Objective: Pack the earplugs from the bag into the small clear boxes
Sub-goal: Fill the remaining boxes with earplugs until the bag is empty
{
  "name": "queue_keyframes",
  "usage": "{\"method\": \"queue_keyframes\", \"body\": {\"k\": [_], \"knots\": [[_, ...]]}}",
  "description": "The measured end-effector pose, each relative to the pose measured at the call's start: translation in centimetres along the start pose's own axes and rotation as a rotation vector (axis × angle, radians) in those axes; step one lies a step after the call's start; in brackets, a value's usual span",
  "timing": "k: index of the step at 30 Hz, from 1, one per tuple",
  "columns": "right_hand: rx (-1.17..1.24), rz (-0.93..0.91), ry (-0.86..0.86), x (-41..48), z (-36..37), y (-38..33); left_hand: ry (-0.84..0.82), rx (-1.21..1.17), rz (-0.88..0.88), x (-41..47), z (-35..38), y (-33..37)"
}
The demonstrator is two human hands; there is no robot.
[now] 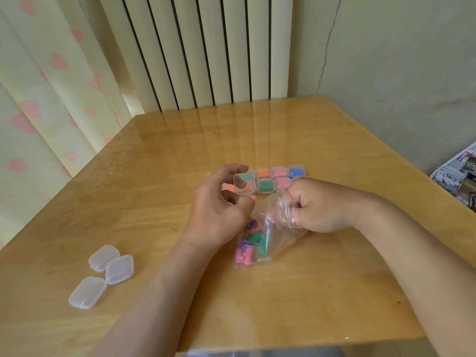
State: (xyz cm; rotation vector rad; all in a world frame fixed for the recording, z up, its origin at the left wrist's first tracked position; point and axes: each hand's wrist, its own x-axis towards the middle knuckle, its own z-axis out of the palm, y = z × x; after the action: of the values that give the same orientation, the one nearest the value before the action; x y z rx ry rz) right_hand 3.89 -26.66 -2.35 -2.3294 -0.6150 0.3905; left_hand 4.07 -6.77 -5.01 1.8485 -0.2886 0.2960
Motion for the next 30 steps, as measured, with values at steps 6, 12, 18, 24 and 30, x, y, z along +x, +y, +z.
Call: {"method": "queue_keyframes", "body": {"k": [6,12,18,24,30], "knots": [[-0.044,-0.036,-0.037,0.1,0.4,0.3,0.003,0.094,0.105,0.1,0.0,-0.3],[-0.053,-0.016,-0.041,0.1,0.4,0.2,-0.006,0.125,0.114,0.2,-0.3,-0.7],[-0.034,0.025,-0.015,0.2,0.2,0.4,-0.020,0.180,0.136,0.2,-0.5,-0.6],[-0.003,0.031,0.060,0.6,0.7,0.4,-0.037,0.101,0.041,0.0,-0.4,-0.2],[0.030,-0.002,0.125,1.0,1.1,0.2,-0.055,-0.039,-0.082,-0.5,-0.2,1.2]]}}
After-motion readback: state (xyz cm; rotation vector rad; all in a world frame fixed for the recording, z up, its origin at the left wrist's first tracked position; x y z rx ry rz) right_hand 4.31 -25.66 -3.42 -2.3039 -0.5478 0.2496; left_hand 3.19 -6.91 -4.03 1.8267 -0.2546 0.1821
